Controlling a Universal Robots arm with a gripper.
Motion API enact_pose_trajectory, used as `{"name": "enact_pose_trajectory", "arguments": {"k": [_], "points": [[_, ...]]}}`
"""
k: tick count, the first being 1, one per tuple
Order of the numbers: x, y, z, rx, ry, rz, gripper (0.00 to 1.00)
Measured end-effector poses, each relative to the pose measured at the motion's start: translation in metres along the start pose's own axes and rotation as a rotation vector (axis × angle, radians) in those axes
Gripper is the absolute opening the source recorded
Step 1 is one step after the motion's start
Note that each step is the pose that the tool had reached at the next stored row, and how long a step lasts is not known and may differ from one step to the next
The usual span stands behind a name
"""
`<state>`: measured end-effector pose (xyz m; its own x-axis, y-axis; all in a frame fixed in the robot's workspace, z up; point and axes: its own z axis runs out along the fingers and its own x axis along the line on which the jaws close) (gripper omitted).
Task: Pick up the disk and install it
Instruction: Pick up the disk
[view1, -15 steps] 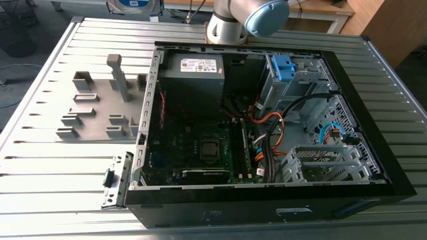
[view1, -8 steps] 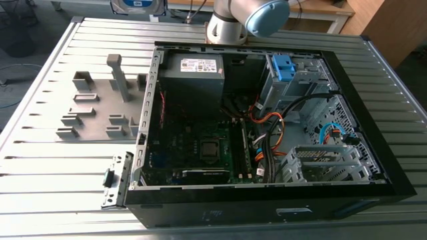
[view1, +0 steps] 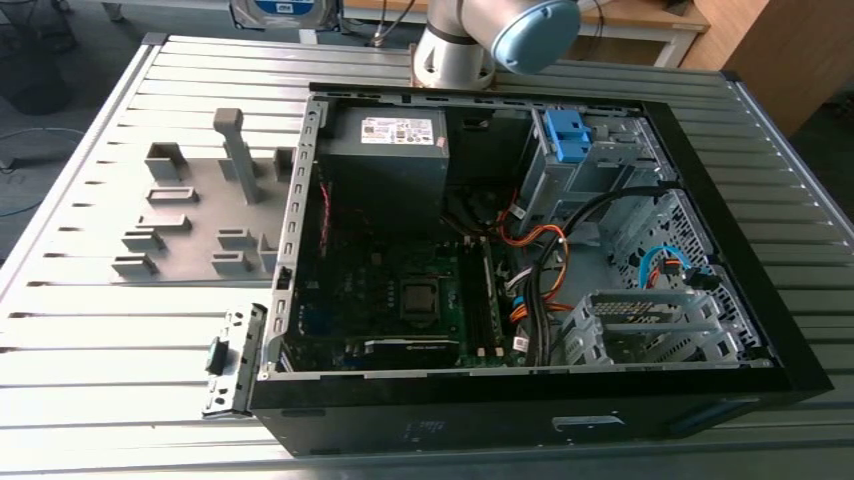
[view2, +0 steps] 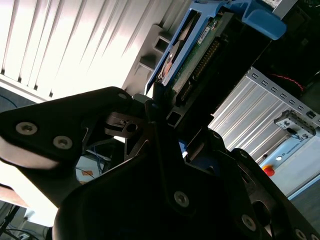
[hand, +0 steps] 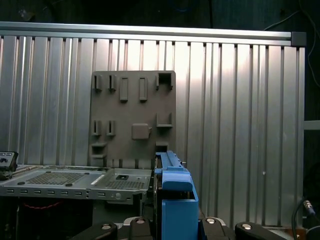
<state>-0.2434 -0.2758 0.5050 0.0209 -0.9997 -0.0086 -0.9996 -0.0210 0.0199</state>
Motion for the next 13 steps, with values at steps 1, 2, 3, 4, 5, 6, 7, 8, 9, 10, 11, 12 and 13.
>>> {"name": "enact_pose_trajectory", "arguments": {"k": [1,2,3,4,5,6,7,8,9,10,11,12,13], "points": [[0.0,-0.001,0.0,0.0,0.0,0.0,0.36],[0.0,-0.002,-0.0001,-0.0001,0.0,0.0,0.36],[0.0,-0.0031,-0.0001,-0.0001,0.0,0.0,0.36],[0.0001,-0.004,-0.0001,-0.0001,0.0,0.0,0.36],[0.0001,-0.005,-0.0001,0.0,0.0,0.0,0.36],[0.0001,-0.006,-0.0001,-0.0001,0.0,0.0,0.36],[0.0001,-0.0069,-0.0002,-0.0001,0.0,0.0,0.36],[0.0002,-0.0078,-0.0002,-0.0001,0.0001,0.0,0.36],[0.0002,-0.0087,-0.0002,-0.0001,0.0,0.0,0.36],[0.0002,-0.0095,-0.0002,-0.0001,0.0,0.0,0.36],[0.0002,-0.0104,-0.0002,-0.0001,0.0,0.0,0.36],[0.0002,-0.0113,-0.0002,0.0,0.0,0.0,0.36],[0.0002,-0.0122,-0.0003,0.0,0.0,0.0,0.36]]}}
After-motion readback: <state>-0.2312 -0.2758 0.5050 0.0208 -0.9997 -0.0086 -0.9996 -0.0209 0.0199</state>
